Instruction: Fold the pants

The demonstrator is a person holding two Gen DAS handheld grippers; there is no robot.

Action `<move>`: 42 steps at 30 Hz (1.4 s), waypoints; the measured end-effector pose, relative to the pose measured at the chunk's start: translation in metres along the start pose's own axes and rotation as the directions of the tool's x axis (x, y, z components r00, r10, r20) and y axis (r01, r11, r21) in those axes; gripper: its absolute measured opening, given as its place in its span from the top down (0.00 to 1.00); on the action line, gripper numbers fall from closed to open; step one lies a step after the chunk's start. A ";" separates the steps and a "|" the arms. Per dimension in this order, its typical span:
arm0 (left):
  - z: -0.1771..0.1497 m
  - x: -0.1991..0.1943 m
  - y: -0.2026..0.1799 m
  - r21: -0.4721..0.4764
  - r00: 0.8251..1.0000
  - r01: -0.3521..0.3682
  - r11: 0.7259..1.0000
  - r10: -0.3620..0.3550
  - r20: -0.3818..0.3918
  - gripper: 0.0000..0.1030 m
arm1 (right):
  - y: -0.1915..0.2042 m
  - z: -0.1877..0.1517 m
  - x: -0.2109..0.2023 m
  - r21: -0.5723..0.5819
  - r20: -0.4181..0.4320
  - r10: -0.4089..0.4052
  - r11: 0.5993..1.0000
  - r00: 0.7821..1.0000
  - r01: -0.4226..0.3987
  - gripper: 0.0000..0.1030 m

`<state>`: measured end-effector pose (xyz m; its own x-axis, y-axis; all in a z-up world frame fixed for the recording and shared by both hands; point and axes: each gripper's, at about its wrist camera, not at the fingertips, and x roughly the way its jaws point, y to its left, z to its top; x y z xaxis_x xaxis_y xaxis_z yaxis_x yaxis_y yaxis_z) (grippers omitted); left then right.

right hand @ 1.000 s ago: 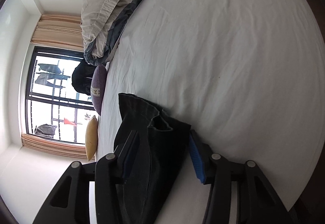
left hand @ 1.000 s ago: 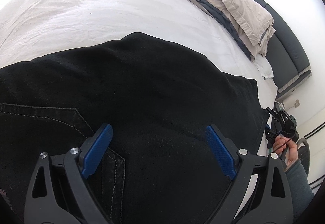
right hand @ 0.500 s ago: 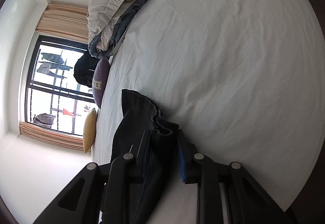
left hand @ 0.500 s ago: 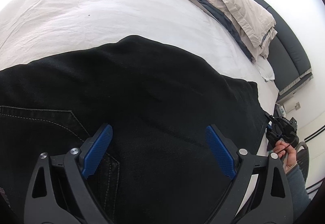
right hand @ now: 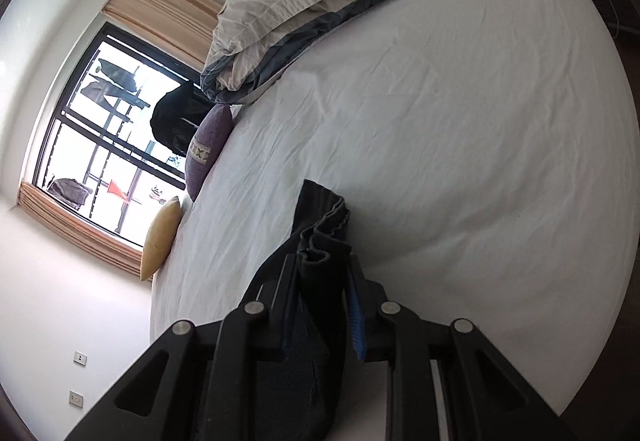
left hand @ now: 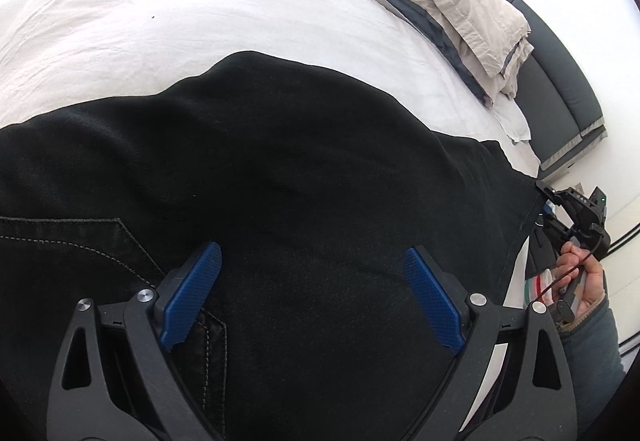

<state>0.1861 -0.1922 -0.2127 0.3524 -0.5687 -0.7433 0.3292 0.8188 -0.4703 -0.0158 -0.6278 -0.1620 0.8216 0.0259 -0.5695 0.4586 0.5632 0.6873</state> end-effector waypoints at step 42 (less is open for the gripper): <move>0.022 -0.009 0.030 -0.370 0.933 0.320 0.872 -0.358 -0.034 0.94 | 0.252 -0.301 -0.001 -0.936 -0.254 -0.105 0.279 0.961 -0.217 0.77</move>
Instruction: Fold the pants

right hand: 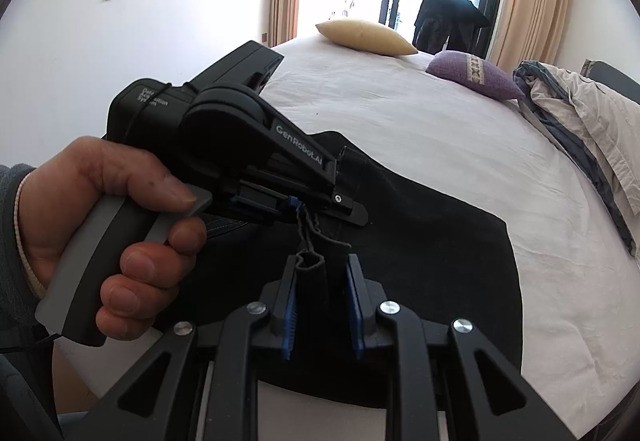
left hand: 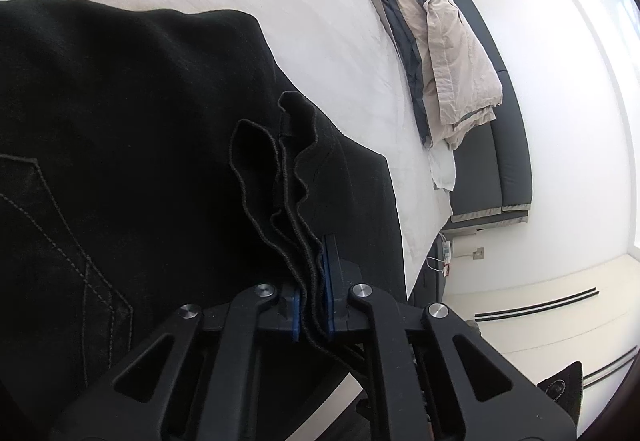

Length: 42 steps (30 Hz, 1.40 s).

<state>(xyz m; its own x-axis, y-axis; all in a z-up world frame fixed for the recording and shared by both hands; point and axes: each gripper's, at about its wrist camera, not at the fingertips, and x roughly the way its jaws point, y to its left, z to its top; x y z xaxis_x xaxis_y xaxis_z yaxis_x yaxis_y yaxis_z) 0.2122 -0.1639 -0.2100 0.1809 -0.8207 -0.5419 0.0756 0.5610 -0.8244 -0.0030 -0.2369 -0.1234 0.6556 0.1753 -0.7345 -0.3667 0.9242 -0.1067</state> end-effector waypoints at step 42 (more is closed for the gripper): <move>0.001 -0.109 -0.010 0.238 0.973 -0.228 0.944 0.210 0.099 0.88 | -0.149 0.003 0.013 0.491 0.174 0.640 0.602 0.748 -0.629 0.48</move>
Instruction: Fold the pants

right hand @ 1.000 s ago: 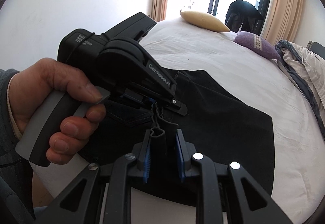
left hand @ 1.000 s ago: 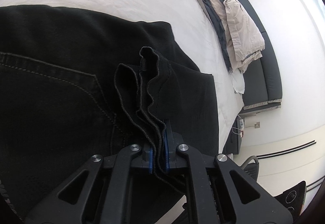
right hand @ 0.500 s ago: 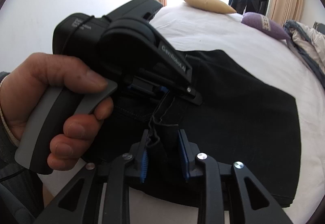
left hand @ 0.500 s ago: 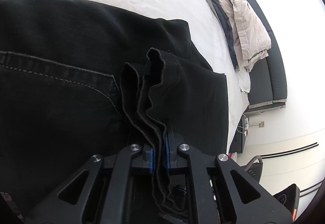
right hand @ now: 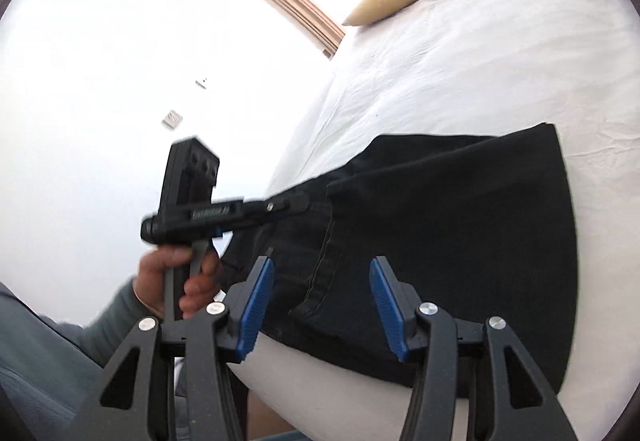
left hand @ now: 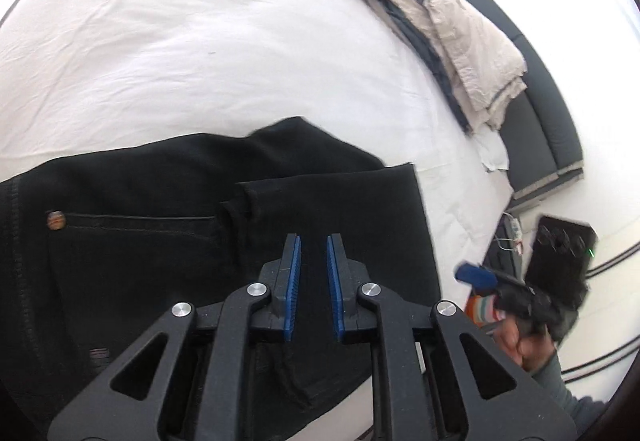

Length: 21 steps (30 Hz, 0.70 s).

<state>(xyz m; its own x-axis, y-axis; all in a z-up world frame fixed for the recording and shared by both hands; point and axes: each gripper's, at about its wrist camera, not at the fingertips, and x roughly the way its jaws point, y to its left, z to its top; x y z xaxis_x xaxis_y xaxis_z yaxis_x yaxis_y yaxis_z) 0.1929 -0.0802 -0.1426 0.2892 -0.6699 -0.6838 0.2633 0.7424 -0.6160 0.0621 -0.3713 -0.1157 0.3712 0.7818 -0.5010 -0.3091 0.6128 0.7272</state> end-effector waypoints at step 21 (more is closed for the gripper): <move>-0.059 0.070 0.029 -0.001 0.991 0.064 0.998 -0.064 -0.118 0.88 | -0.111 -0.016 0.019 0.263 -0.196 0.282 0.938 0.939 -0.226 0.36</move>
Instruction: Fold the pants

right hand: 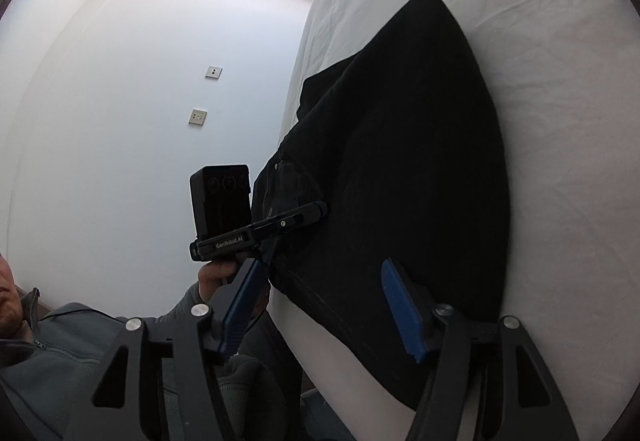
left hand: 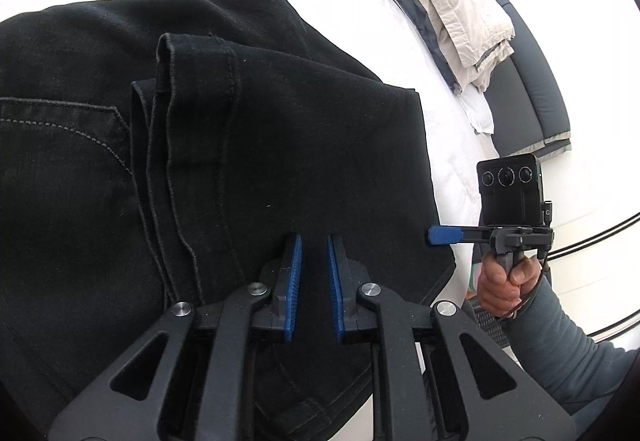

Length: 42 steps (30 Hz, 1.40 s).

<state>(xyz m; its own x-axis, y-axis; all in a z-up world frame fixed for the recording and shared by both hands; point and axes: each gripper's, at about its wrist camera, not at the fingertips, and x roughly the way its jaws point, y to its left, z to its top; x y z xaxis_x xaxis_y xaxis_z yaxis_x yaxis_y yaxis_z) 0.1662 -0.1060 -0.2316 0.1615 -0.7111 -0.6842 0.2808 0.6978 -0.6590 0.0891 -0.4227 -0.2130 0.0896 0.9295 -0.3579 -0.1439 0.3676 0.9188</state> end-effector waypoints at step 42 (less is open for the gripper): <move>-0.196 -0.224 0.130 -0.527 0.815 0.076 0.847 0.252 0.522 0.59 | 0.155 -0.005 0.157 -0.067 0.021 0.219 0.974 0.976 -0.217 0.25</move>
<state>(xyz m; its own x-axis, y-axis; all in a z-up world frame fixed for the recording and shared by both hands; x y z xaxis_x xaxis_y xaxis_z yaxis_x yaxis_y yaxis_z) -0.0186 0.1610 -0.2252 0.6960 -0.4488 -0.5606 -0.2485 0.5819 -0.7743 0.0761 -0.2195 -0.1275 0.0771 0.9865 -0.1444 -0.2258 0.1583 0.9612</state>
